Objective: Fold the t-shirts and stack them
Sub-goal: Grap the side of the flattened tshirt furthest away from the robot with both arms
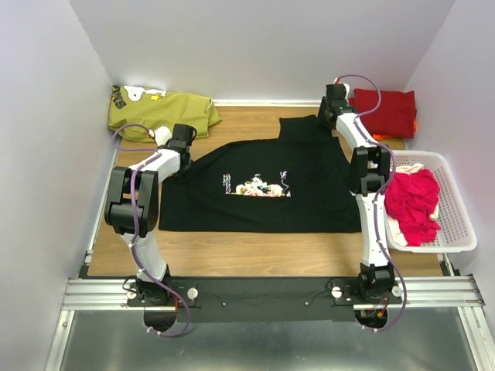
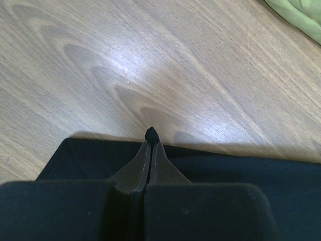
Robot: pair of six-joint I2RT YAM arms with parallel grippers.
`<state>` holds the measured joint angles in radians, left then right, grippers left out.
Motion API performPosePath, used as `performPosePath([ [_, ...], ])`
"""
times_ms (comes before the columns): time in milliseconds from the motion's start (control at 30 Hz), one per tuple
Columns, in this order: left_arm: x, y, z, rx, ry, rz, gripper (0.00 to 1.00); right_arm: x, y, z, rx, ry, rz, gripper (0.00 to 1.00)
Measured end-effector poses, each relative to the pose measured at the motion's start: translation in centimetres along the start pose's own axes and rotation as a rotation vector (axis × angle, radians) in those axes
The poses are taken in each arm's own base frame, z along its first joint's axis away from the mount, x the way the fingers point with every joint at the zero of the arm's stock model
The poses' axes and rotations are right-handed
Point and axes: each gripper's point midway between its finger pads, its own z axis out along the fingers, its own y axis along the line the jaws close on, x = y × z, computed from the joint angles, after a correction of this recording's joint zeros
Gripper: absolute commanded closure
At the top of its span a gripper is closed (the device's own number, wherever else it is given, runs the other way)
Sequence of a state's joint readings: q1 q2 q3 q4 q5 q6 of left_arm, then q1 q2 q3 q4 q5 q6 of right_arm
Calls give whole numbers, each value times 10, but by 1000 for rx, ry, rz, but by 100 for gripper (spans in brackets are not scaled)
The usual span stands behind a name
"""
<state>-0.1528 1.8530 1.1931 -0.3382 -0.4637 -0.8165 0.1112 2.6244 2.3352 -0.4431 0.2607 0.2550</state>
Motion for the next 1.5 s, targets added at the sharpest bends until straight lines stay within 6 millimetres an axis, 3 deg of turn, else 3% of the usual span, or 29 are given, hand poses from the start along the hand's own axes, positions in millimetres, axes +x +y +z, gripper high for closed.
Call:
performPosePath([
  [200,-1,0,0,1,-1,0,100,6,16,0,-86,27,17,76],
  [233,-1,-1,0,1,-1,0,100,7,18,1,-95,27,20,87],
  [300,-2,-2,0,3,-3,-1,100,7,22,0,-113,31,27,99],
  [533,-16,-13,0,19,-23,-2,100,6,22,0,-115,29,34,99],
  [833,-80,-37,1,63,-114,-38,100,-5,8,-4,-33,-4,34,99],
  [1267,-108,-44,3,71,-148,-26,100,-74,5,-59,-40,-136,60,99],
  [1500,-112,-41,4,66,-151,-25,100,-83,-4,-87,-28,-149,53,99],
])
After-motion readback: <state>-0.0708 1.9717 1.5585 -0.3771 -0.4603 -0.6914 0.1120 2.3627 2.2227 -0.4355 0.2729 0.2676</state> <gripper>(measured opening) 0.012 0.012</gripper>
